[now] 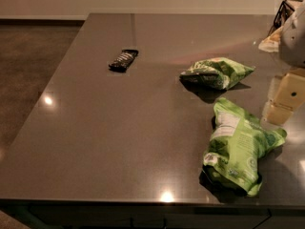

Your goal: Move green jalapeno chip bag near rxbar chocolate

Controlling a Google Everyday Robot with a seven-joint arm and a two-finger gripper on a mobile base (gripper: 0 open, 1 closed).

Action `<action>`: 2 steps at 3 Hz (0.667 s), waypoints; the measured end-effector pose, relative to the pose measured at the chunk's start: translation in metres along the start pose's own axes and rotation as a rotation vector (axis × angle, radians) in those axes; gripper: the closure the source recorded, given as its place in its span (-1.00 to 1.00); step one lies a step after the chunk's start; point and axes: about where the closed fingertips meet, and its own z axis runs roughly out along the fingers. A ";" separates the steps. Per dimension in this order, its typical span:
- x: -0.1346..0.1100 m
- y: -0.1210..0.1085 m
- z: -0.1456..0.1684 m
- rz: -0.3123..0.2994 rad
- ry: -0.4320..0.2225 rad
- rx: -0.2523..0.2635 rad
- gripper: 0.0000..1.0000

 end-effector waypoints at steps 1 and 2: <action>0.000 0.000 0.000 0.000 0.000 0.000 -1.00; -0.007 -0.012 0.009 0.037 -0.002 0.014 -1.00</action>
Offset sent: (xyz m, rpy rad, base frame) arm 0.0466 0.0141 -0.0184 0.0288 -0.0061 -0.1197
